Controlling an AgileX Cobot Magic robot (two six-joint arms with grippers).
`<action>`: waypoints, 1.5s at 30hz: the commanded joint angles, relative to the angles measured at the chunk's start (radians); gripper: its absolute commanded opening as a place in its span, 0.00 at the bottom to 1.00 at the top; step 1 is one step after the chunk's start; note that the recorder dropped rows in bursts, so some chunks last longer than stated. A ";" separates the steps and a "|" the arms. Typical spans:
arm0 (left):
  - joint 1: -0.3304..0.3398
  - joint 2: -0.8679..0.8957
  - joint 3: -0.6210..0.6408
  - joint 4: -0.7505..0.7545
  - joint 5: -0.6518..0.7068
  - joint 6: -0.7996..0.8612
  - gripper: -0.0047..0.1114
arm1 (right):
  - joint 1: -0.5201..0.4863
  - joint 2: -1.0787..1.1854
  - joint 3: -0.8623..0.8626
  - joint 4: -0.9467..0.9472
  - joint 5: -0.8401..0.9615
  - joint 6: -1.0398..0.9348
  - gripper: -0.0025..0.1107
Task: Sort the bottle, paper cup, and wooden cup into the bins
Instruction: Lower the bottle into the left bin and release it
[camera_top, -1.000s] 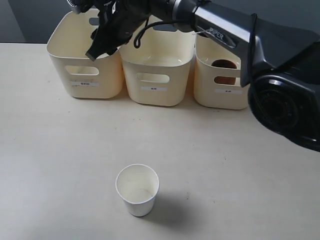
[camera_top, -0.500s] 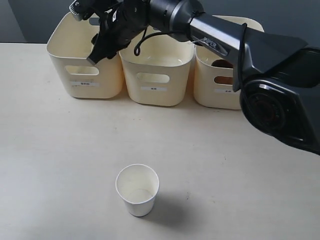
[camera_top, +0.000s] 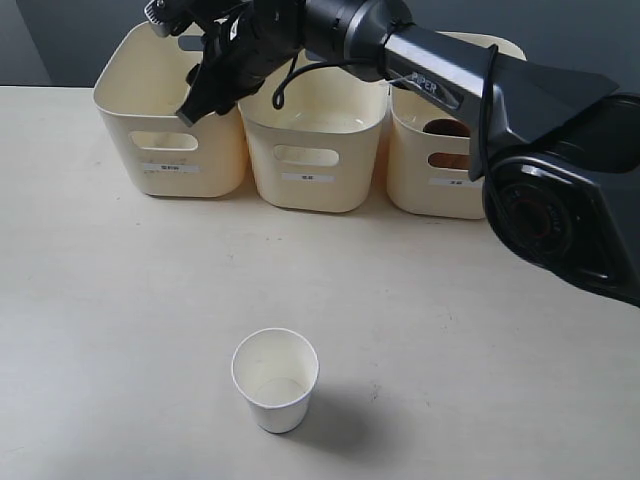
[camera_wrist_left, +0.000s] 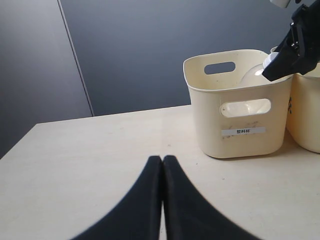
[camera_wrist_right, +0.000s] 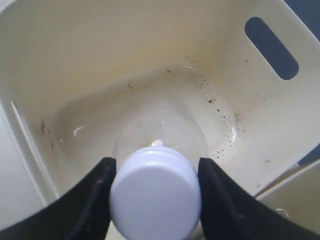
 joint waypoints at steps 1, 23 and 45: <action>0.000 -0.005 0.002 0.000 -0.007 -0.001 0.04 | -0.006 -0.005 -0.006 0.018 -0.012 -0.004 0.29; 0.000 -0.005 0.002 0.000 -0.007 -0.001 0.04 | -0.006 -0.005 -0.006 0.066 0.035 -0.002 0.52; 0.000 -0.005 0.002 0.000 -0.007 -0.001 0.04 | 0.071 -0.396 0.011 0.058 0.551 0.019 0.53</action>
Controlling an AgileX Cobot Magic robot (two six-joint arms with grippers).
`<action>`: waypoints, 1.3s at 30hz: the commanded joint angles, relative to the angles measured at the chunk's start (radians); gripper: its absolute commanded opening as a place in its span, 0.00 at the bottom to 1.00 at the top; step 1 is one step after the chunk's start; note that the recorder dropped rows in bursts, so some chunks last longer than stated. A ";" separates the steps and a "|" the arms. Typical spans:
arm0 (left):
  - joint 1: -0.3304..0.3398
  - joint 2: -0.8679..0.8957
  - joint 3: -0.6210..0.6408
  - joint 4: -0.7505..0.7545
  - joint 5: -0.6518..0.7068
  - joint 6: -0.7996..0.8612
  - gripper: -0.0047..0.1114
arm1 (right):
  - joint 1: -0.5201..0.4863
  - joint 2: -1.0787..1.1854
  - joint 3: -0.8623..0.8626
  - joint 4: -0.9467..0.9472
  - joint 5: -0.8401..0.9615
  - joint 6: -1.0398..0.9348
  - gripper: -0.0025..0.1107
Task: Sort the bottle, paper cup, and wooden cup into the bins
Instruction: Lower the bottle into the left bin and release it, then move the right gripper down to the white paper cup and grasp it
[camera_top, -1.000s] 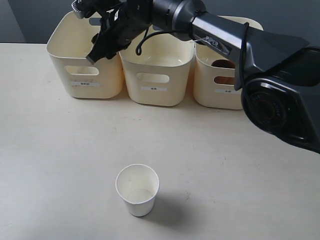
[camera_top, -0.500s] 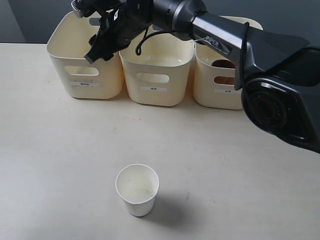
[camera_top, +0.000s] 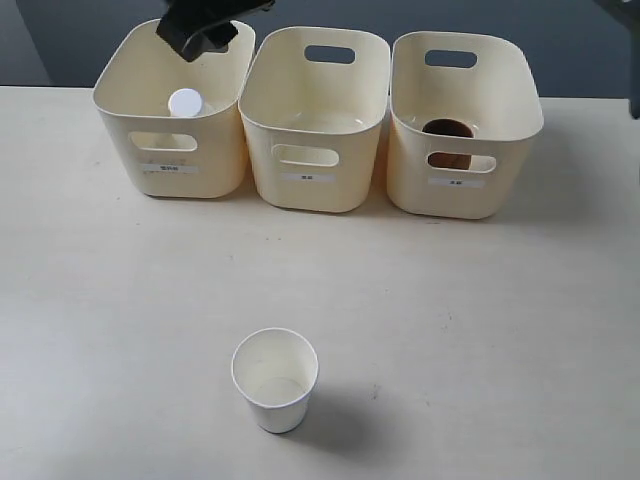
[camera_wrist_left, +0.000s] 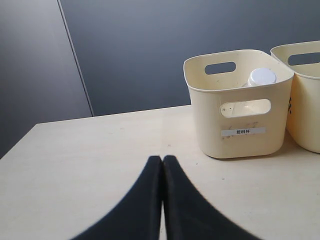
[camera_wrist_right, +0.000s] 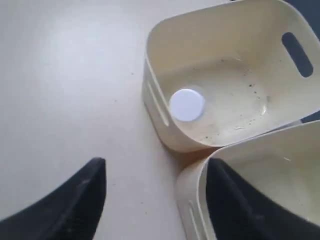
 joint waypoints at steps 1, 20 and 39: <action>0.000 -0.005 0.002 0.000 -0.007 -0.001 0.04 | 0.042 -0.099 0.028 -0.016 0.066 0.067 0.53; 0.000 -0.005 0.002 0.000 -0.007 -0.001 0.04 | 0.240 -0.292 0.552 -0.036 0.066 0.069 0.53; 0.000 -0.005 0.002 0.000 -0.007 -0.001 0.04 | 0.240 -0.323 0.906 0.071 0.066 -0.075 0.52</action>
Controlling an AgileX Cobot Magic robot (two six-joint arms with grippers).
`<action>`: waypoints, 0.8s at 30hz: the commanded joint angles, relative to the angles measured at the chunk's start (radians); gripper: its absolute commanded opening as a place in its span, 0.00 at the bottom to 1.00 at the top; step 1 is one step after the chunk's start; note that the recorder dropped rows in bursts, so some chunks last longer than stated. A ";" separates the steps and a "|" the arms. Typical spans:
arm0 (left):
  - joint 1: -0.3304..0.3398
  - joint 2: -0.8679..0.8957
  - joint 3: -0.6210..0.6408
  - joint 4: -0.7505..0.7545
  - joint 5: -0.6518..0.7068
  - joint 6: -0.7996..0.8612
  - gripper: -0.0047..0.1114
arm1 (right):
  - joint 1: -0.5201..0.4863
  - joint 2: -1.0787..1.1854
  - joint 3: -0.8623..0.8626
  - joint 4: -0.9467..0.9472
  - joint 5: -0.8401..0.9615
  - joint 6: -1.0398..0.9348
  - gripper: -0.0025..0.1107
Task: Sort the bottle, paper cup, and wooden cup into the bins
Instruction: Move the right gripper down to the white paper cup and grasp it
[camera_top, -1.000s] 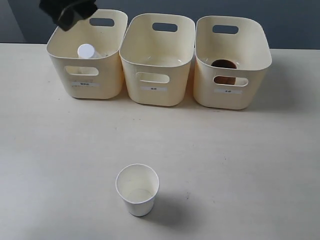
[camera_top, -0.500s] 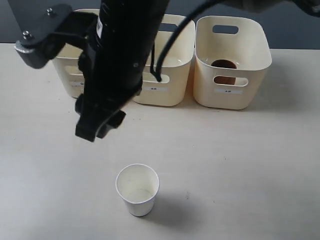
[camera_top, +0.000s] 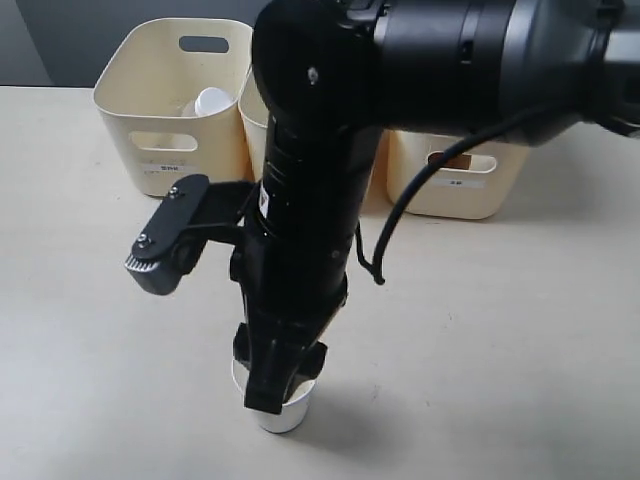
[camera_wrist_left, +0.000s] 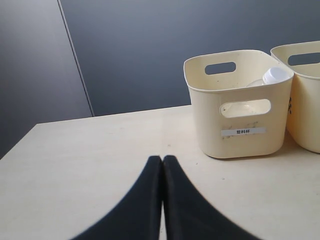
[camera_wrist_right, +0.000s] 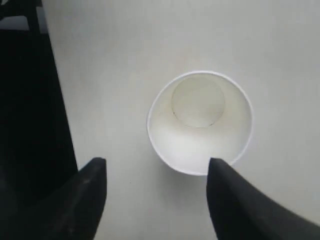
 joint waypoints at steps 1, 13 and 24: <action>0.000 -0.005 0.002 0.000 -0.007 -0.001 0.04 | -0.002 0.007 0.028 0.023 -0.003 -0.043 0.52; 0.000 -0.005 0.002 0.000 -0.007 -0.001 0.04 | -0.002 0.101 0.035 0.025 -0.003 -0.095 0.52; 0.000 -0.005 0.002 0.000 -0.007 -0.001 0.04 | -0.002 0.176 0.035 0.023 -0.037 -0.122 0.52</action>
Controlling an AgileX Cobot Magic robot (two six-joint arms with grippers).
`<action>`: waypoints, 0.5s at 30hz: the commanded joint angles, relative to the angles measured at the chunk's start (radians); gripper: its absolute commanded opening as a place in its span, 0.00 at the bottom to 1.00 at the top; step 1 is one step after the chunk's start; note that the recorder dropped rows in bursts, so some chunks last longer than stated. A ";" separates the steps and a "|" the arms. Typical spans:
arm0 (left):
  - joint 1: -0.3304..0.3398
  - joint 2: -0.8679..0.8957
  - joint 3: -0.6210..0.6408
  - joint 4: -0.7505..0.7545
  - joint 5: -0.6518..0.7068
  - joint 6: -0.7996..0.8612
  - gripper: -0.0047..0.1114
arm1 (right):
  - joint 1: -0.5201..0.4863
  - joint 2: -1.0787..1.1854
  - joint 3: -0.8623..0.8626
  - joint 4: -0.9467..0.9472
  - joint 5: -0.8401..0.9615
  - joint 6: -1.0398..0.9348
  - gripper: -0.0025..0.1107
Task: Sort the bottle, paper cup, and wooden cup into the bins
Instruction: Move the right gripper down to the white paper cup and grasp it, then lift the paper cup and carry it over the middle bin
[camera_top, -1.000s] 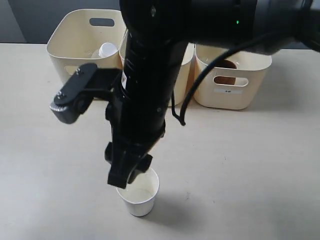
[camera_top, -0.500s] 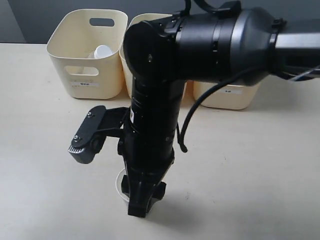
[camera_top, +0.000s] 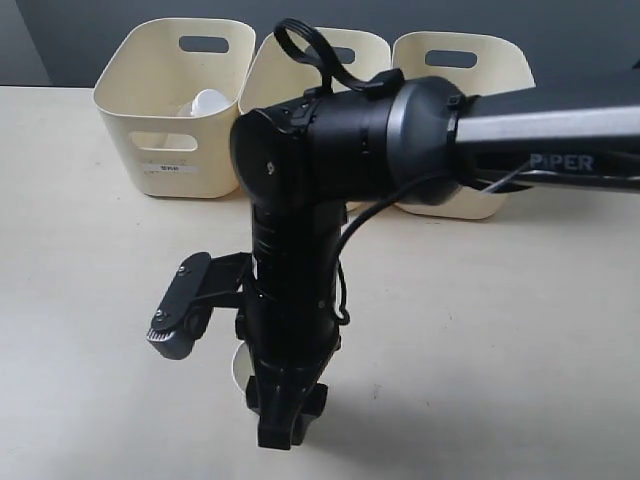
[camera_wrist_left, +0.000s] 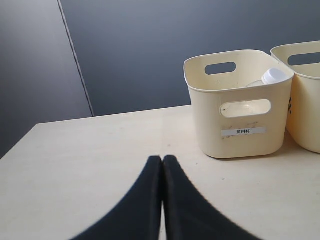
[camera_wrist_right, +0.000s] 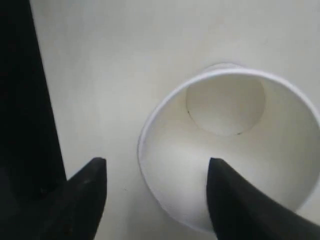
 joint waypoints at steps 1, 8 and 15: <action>0.000 -0.005 0.002 0.000 -0.007 -0.001 0.04 | -0.002 0.023 0.005 0.002 -0.031 -0.019 0.51; 0.000 -0.005 0.002 0.000 -0.007 -0.001 0.04 | -0.002 0.058 0.005 0.000 -0.069 -0.052 0.10; 0.000 -0.005 0.002 0.000 -0.007 -0.001 0.04 | 0.016 -0.030 0.003 -0.056 -0.013 -0.118 0.02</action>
